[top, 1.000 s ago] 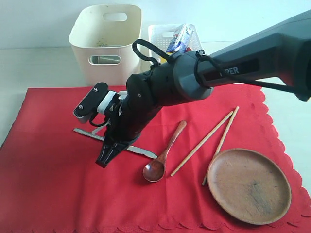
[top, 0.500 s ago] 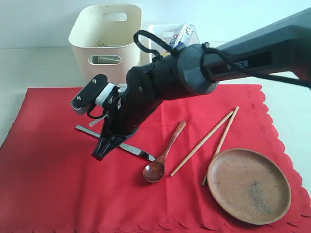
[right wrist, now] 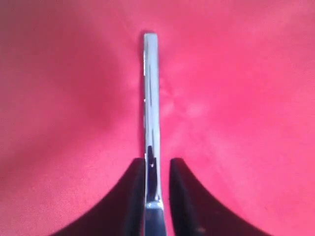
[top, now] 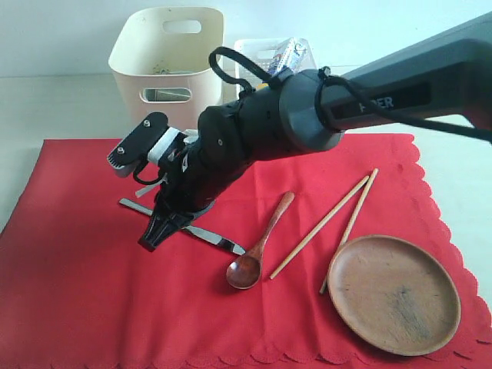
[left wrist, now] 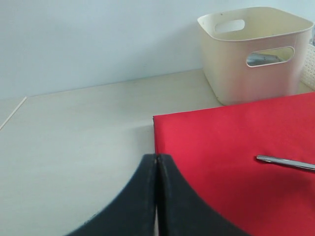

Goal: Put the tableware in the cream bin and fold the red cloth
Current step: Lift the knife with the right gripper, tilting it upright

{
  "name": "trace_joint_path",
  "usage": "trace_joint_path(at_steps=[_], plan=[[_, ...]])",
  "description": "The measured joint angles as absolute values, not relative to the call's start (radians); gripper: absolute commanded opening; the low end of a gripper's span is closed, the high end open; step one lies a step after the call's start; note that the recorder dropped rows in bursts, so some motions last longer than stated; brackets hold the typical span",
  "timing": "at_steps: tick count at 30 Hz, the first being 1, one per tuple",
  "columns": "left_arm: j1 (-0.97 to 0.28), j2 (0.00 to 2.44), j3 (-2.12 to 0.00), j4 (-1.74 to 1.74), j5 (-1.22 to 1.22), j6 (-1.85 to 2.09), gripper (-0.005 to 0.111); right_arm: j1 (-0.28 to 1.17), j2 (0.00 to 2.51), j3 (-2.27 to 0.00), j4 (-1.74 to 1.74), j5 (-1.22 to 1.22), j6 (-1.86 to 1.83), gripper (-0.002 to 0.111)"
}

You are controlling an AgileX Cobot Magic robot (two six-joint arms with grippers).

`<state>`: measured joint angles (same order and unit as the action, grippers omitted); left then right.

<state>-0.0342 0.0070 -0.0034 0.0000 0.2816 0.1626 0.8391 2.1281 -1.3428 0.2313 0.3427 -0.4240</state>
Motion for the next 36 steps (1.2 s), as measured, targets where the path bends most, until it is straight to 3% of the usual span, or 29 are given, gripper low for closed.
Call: trace_joint_path(at_steps=[3,10,13,19,36], plan=[[-0.034,0.007,-0.003,0.0,0.282,0.163,0.0,0.841,2.135,-1.343,0.231,0.33,-0.424,0.042],[-0.034,0.007,-0.003,0.0,0.282,0.163,0.0,0.841,2.166,-1.343,0.227,0.318,-0.424,0.038],[-0.034,0.007,-0.003,0.0,0.282,0.163,0.0,0.841,2.179,-1.343,0.202,0.325,-0.422,0.029],[-0.034,0.007,-0.003,0.0,0.282,0.163,0.0,0.845,2.179,-1.345,0.162,0.332,-0.422,0.0],[-0.034,0.007,-0.003,0.0,0.282,0.163,0.0,0.847,2.159,-1.345,0.154,0.346,-0.422,0.0]])
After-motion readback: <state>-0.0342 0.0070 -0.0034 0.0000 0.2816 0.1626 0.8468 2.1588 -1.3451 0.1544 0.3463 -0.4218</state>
